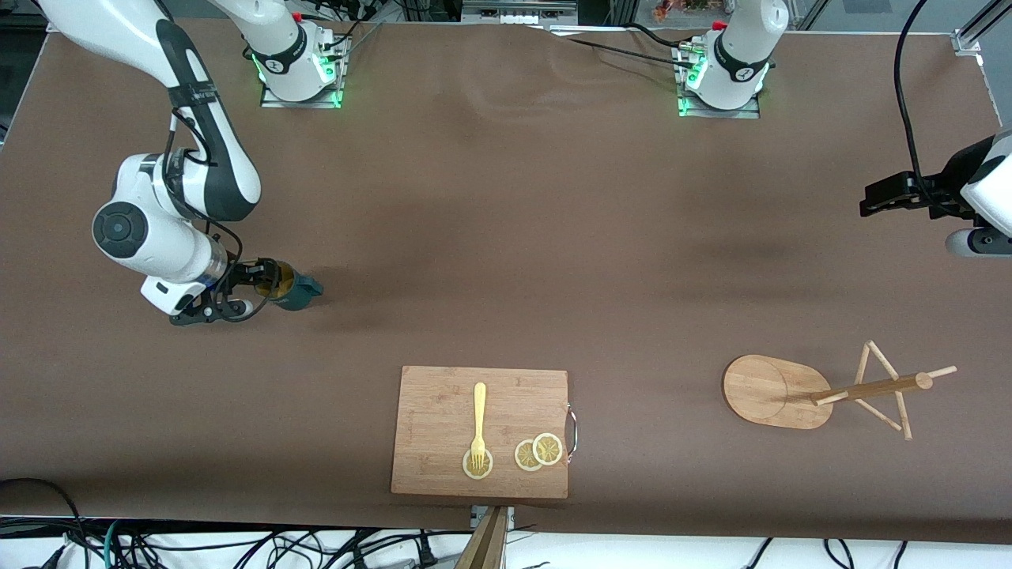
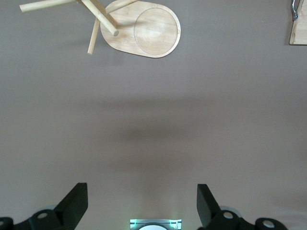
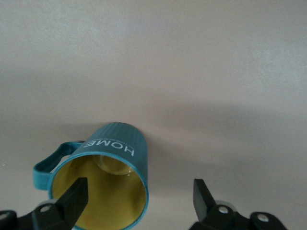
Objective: Pass cup and hang on rack
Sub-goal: 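Reach the right gripper down to the teal mug's rim, then close the right gripper on the teal mug's rim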
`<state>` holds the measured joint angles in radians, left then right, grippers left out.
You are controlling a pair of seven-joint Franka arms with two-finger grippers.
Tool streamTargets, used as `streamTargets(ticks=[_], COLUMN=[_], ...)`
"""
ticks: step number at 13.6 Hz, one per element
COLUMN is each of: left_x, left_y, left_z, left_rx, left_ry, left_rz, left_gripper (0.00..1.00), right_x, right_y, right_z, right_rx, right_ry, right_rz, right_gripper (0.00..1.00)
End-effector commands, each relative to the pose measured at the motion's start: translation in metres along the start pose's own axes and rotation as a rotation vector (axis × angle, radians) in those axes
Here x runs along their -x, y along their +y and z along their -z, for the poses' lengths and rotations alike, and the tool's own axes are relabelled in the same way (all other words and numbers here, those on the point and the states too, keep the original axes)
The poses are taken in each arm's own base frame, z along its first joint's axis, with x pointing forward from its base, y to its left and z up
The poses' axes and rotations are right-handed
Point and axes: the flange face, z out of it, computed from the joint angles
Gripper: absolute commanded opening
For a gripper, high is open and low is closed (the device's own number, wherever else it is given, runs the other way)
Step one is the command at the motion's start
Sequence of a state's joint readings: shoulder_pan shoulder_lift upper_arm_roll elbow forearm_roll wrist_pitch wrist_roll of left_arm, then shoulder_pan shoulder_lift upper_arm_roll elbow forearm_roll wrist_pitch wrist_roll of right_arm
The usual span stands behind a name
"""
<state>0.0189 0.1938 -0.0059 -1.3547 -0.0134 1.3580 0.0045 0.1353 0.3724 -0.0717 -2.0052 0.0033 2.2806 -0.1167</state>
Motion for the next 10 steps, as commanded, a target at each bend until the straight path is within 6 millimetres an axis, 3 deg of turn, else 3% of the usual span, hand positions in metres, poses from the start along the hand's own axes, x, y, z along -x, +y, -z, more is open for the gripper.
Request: streamTargets(ticks=[1, 10], left_x=[0.000, 0.000], left_y=[-0.001, 0.001], left_z=[0.002, 0.002], left_rx=[-0.021, -0.022], left_ry=[0.009, 0.009], left_rz=[0.007, 0.004], left_gripper=[1.00, 1.00], right_x=[0.003, 0.018], right_y=[0.003, 0.001], right_z=[-0.008, -0.032], right_rx=[0.004, -0.028], right_ry=[-0.003, -0.018], right_rz=[-0.011, -0.044], right_gripper=[0.90, 0.34])
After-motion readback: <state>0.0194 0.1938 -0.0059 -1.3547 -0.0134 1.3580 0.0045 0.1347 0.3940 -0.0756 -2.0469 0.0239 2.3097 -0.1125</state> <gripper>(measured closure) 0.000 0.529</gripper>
